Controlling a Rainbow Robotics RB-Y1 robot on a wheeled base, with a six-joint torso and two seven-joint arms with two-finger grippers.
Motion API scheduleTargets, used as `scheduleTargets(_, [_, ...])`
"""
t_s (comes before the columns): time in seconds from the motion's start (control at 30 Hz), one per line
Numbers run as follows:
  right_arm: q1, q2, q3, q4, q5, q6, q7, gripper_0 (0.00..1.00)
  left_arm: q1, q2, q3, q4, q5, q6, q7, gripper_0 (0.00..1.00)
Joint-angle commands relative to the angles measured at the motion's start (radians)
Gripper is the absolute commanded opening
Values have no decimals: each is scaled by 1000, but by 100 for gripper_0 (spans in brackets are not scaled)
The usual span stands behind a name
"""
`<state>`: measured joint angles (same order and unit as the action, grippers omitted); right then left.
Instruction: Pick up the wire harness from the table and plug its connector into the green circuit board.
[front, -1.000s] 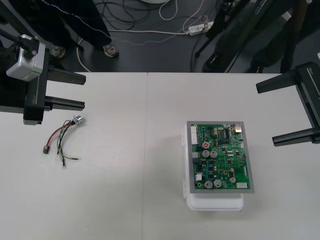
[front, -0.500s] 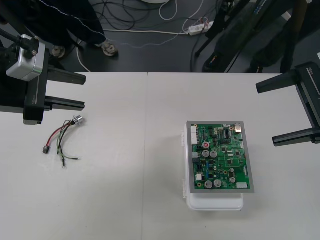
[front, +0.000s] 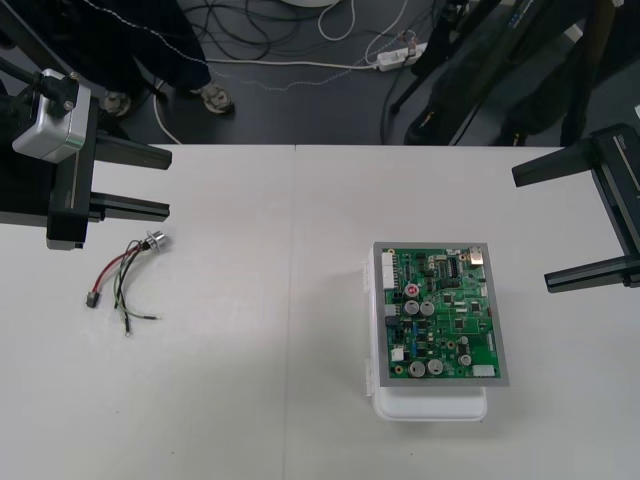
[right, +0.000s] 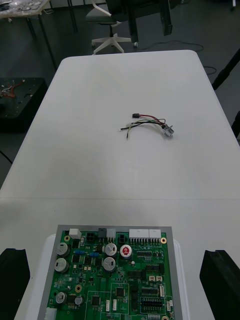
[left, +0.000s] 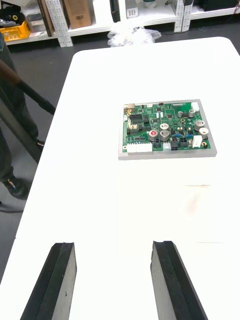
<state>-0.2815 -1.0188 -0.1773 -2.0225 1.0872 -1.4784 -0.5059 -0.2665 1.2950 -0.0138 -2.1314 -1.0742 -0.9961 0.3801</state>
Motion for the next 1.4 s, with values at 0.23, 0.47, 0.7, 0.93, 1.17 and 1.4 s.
scheduleTargets(0.23, [-30,-15,-34,2,-10,-5,47,100,59,-40,-5,4,-4,24,2,44])
scheduleTargets(0.47, [-30,-15,-34,2,-10,-5,47,100,70,-51,8,44,10,17,-15,44])
scheduleTargets(0.7, [25,36,-4,18,-3,-11,49,100,44,-56,8,130,-73,17,-106,44])
scheduleTargets(0.93, [93,74,-48,21,-21,4,58,100,-4,-56,8,257,-165,16,-221,44])
scheduleTargets(1.17, [185,74,-157,21,-144,4,64,100,-149,-43,-72,375,-280,-55,-354,43])
scheduleTargets(1.4, [272,74,-238,22,-260,0,79,100,-393,21,-368,507,-303,-24,-507,44])
